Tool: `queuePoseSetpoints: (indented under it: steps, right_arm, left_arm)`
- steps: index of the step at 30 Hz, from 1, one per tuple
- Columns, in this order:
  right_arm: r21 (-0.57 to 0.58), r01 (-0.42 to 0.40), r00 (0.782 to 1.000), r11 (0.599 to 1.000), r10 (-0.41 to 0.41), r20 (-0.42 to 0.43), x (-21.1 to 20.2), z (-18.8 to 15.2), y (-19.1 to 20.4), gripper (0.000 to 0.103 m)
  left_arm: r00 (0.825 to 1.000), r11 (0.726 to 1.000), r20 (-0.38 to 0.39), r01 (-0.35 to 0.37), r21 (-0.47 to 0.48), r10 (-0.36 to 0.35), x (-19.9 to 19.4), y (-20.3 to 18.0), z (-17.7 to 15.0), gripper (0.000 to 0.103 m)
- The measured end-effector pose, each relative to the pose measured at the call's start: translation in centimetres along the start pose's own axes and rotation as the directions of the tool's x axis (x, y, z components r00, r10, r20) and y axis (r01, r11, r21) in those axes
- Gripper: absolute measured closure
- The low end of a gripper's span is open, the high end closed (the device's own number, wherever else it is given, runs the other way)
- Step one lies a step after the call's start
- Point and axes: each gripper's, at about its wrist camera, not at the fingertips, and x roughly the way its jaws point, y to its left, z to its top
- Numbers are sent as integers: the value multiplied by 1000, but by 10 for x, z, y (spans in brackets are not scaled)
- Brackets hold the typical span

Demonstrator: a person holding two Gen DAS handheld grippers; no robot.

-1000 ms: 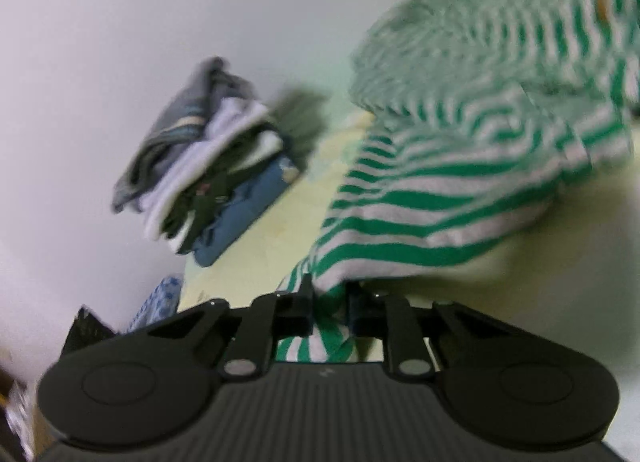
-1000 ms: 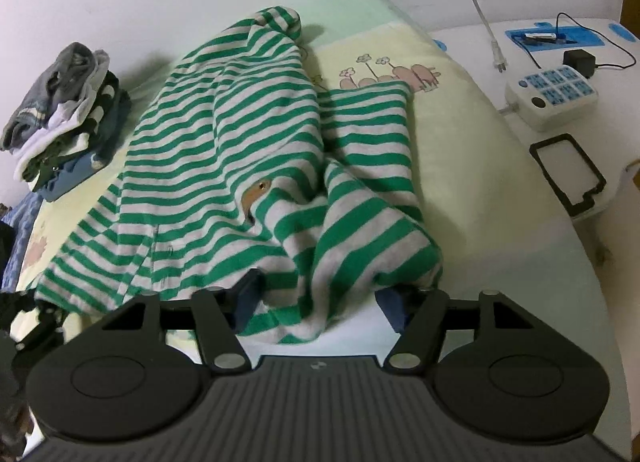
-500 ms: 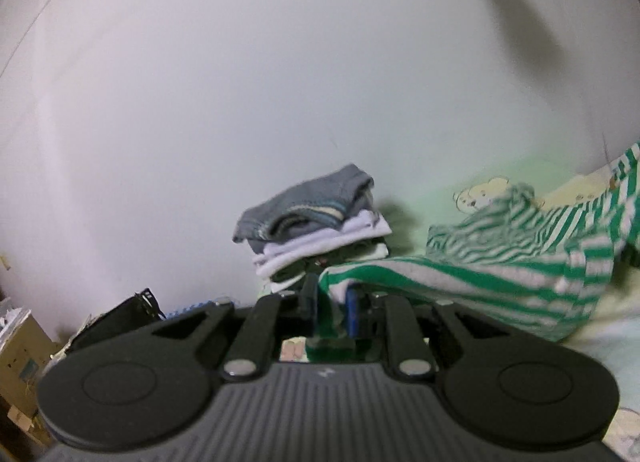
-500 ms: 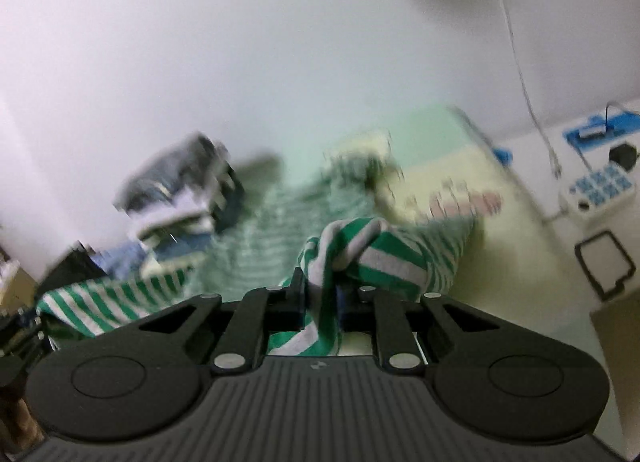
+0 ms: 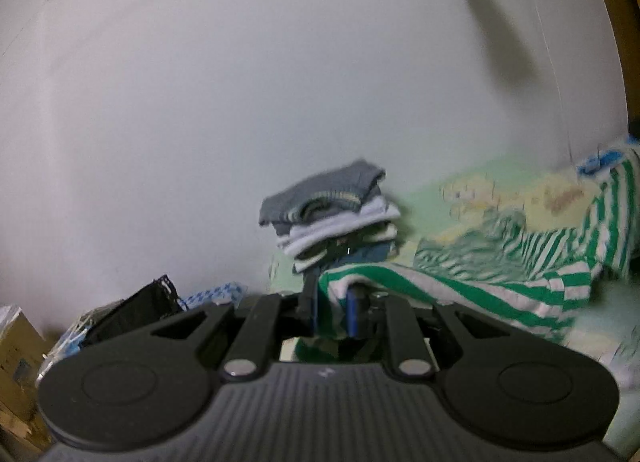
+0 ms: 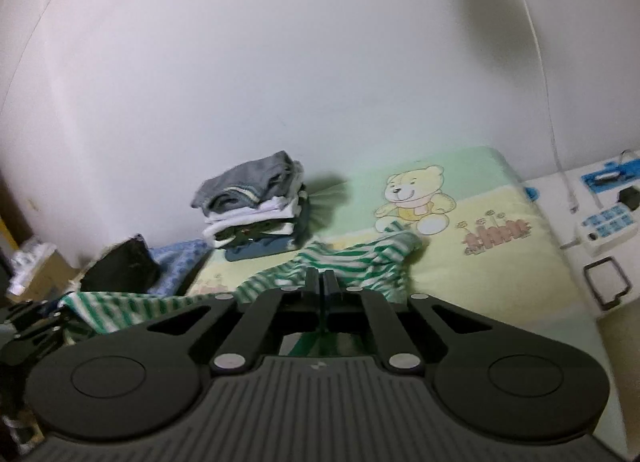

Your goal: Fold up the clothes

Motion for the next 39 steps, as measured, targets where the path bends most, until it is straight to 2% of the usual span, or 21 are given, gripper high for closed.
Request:
queuePoseSetpoints:
  steps: [3, 5, 6, 8, 10, 11, 12, 16, 19, 21, 22, 23, 24, 26, 27, 31, 34, 39]
  right_arm:
    - [-9, 66, 997, 998, -67, -40, 27, -12, 2, 102]
    - [-17, 116, 988, 993, -117, -105, 51, -27, 1, 101]
    - [-30, 137, 980, 990, -140, -142, 60, -35, 1, 95]
    - [-69, 157, 962, 985, -169, -216, 73, -53, 0, 90]
    - [-134, 118, 935, 984, -156, -317, 80, -72, 0, 66]
    - [-169, 89, 918, 982, -147, -368, 81, -81, 0, 46]
    - [-205, 56, 899, 977, -138, -416, 81, -91, 2, 34]
    - [-326, -56, 839, 944, -133, -528, 78, -127, 12, 32]
    - [-388, -108, 809, 915, -146, -570, 86, -151, 16, 29]
    - [-468, -117, 801, 876, -196, -566, 95, -164, 18, 31]
    - [-511, -109, 805, 852, -226, -548, 99, -170, 19, 35]
    - [-517, -108, 813, 849, -224, -537, 100, -171, 18, 51]
    - [-498, -118, 820, 859, -199, -537, 101, -167, 15, 73]
    - [-415, -120, 834, 902, -136, -535, 103, -151, 3, 83]
    - [-382, -112, 847, 918, -112, -519, 103, -142, -2, 87]
    - [-308, -30, 914, 951, -98, -394, 109, -94, -24, 88]
    - [-242, 46, 949, 969, -118, -293, 124, -55, -41, 88]
    - [-156, 139, 967, 978, -168, -189, 169, -2, -61, 89]
  left_arm:
    - [998, 999, -63, 22, 49, -19, 27, -10, -18, 84]
    - [992, 996, -126, 42, 78, -32, 45, -19, -29, 84]
    - [990, 995, -141, 43, 90, -30, 52, -24, -34, 84]
    - [988, 995, -153, 29, 97, -14, 61, -28, -40, 84]
    - [986, 997, -167, 27, 76, -14, 69, -25, -40, 83]
    - [985, 997, -173, 22, 68, -10, 73, -23, -40, 83]
    - [984, 998, -179, 17, 61, -6, 77, -21, -39, 82]
    - [977, 999, -212, -16, 44, 25, 106, -14, -35, 82]
    - [974, 999, -222, -26, 37, 34, 121, -18, -24, 81]
    - [975, 999, -217, -29, 43, 38, 130, -23, -16, 80]
    - [976, 999, -214, -29, 46, 39, 135, -25, -12, 79]
    - [977, 998, -212, -29, 47, 39, 138, -27, -8, 78]
    - [977, 998, -210, -33, 50, 43, 143, -28, -4, 78]
    - [977, 998, -205, -41, 54, 51, 152, -29, 3, 78]
    - [978, 997, -203, -45, 56, 55, 157, -30, 7, 78]
    - [977, 997, -204, -60, 49, 69, 178, -28, 21, 78]
    - [974, 997, -215, -67, 31, 72, 201, -28, 31, 78]
    - [972, 994, -210, -98, 45, 105, 252, -38, 55, 78]
